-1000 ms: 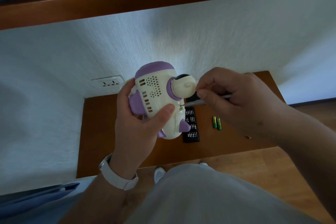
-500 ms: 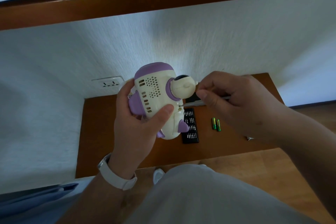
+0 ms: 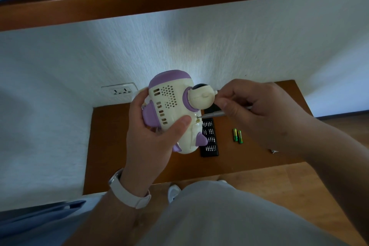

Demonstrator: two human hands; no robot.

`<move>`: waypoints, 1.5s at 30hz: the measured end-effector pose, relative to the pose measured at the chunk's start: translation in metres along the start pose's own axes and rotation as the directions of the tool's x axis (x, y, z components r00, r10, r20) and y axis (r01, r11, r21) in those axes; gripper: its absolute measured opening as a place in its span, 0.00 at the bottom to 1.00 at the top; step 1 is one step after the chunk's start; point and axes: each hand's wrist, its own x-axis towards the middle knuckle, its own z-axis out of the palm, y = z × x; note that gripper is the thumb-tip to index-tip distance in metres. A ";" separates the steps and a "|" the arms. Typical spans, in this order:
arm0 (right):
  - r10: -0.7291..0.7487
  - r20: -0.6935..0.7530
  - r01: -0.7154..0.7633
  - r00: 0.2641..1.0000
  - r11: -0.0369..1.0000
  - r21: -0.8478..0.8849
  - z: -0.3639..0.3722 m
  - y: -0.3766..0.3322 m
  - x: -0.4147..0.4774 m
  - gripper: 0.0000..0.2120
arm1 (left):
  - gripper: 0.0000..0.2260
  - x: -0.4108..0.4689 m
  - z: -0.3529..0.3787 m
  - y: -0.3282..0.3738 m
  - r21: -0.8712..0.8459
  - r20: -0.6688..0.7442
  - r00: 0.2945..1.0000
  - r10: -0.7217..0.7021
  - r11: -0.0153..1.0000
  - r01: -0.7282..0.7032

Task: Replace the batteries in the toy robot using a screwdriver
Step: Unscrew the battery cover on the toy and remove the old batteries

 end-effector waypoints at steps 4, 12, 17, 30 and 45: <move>0.000 0.012 0.000 1.000 1.000 0.029 0.002 -0.001 -0.001 0.05 | 0.32 -0.002 -0.002 -0.003 0.009 -0.005 1.000 -0.015 1.000 0.015; 0.025 0.016 -0.026 1.000 0.999 0.037 0.007 -0.006 -0.001 0.07 | 0.32 -0.003 -0.010 -0.006 0.013 -0.014 1.000 -0.011 1.000 0.011; 0.030 0.014 -0.031 0.999 0.998 0.050 0.012 -0.008 -0.002 0.05 | 0.33 -0.004 -0.015 -0.009 0.007 -0.010 1.000 -0.021 1.000 0.021; 0.035 0.041 -0.038 0.999 0.997 0.073 0.036 -0.024 0.004 0.08 | 0.33 -0.003 -0.043 -0.020 0.009 -0.004 1.000 -0.031 0.999 0.031; 0.073 0.028 -0.073 0.997 0.997 0.021 0.086 -0.051 0.020 0.12 | 0.35 0.008 -0.097 -0.039 -0.030 0.019 0.998 -0.057 0.998 0.057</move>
